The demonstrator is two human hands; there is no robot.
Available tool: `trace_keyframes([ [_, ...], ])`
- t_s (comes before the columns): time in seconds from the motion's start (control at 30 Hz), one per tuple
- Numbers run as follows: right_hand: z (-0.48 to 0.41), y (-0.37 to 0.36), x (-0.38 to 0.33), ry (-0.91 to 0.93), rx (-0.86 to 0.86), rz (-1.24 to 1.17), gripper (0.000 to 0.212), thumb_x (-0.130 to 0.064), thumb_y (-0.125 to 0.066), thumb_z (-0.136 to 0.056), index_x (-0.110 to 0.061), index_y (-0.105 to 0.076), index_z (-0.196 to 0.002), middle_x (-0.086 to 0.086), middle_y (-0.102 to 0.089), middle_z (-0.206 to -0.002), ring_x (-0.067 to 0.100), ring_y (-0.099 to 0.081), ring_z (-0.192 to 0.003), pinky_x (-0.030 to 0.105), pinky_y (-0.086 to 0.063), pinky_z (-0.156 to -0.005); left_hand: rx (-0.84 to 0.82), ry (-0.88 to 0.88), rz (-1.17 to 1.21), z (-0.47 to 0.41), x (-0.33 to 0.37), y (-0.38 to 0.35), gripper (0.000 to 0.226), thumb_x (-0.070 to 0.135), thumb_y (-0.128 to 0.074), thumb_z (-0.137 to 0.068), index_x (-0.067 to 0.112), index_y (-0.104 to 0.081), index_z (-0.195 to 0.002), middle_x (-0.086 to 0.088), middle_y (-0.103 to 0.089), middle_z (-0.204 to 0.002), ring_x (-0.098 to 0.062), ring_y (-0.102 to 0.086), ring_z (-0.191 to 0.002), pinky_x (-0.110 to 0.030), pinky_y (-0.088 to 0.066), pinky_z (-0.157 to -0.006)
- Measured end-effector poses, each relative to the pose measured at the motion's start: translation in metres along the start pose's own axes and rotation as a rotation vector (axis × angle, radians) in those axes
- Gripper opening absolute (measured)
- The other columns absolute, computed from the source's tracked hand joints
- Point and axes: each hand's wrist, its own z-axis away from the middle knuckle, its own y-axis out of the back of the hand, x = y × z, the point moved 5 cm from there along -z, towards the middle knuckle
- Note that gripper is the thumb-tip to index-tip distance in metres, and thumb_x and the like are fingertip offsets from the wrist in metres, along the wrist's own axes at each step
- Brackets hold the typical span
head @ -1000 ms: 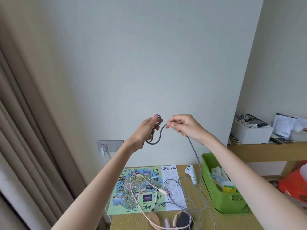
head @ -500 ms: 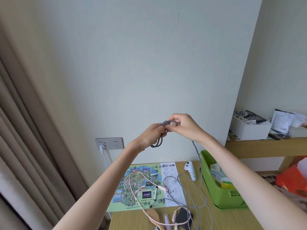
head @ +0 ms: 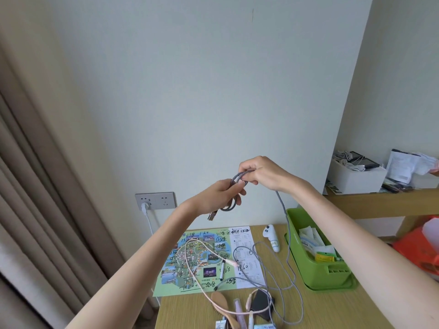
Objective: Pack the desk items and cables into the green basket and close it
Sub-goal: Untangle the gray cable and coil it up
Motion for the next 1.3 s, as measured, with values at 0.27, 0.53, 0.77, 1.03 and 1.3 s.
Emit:
trace_keyframes([
  [0.27, 0.010, 0.002, 0.007, -0.031, 0.004, -0.153, 0.004, -0.006, -0.068, -0.079, -0.004, -0.070, -0.082, 0.007, -0.051, -0.060, 0.011, -0.043, -0.054, 0.024, -0.031, -0.053, -0.065, 0.029, -0.075, 0.004, -0.005, -0.015, 0.035, 0.025, -0.030, -0.106, 0.016, -0.045, -0.076, -0.001, -0.057, -0.072, -0.005, -0.037, -0.047, -0.015, -0.034, -0.049],
  [0.53, 0.025, 0.002, 0.057, -0.097, 0.019, -0.497, 0.033, -0.034, -0.053, -0.097, -0.009, -0.073, -0.088, -0.005, -0.043, -0.060, 0.011, -0.039, -0.054, 0.023, -0.039, -0.059, 0.264, 0.020, 0.275, -0.002, -0.010, 0.023, 0.035, 0.021, -0.033, -0.103, 0.012, -0.049, -0.074, 0.002, -0.043, -0.062, -0.005, -0.030, -0.042, -0.018, -0.027, -0.043],
  [0.77, 0.022, -0.023, 0.035, -0.069, -0.043, -0.565, 0.038, -0.030, -0.043, -0.103, -0.012, -0.058, -0.073, -0.002, -0.034, -0.054, 0.010, -0.027, -0.045, 0.020, -0.024, -0.046, 0.359, -0.013, 0.538, -0.015, -0.008, 0.012, 0.038, 0.019, -0.030, -0.103, 0.007, -0.067, -0.100, 0.000, -0.029, -0.072, -0.009, -0.020, -0.048, -0.017, -0.021, -0.042],
  [1.03, 0.020, -0.032, 0.024, -0.077, -0.100, -0.514, 0.034, -0.030, -0.049, -0.092, -0.015, -0.056, -0.062, -0.002, -0.033, -0.048, 0.012, -0.023, -0.044, 0.028, -0.015, -0.047, 0.296, -0.021, 0.561, -0.017, 0.005, 0.001, 0.041, 0.021, -0.030, -0.103, 0.010, -0.068, -0.099, 0.002, -0.022, -0.062, -0.010, -0.019, -0.048, -0.016, -0.023, -0.041],
  [1.3, 0.024, -0.031, 0.022, -0.086, -0.105, -0.447, 0.043, -0.038, -0.052, -0.097, -0.014, -0.057, -0.061, -0.002, -0.033, -0.049, 0.011, -0.025, -0.044, 0.021, -0.021, -0.044, 0.307, 0.079, 0.613, -0.018, 0.001, 0.009, 0.033, 0.025, -0.033, -0.103, 0.015, -0.052, -0.079, 0.001, -0.047, -0.068, -0.011, -0.049, -0.054, -0.025, -0.037, -0.058],
])
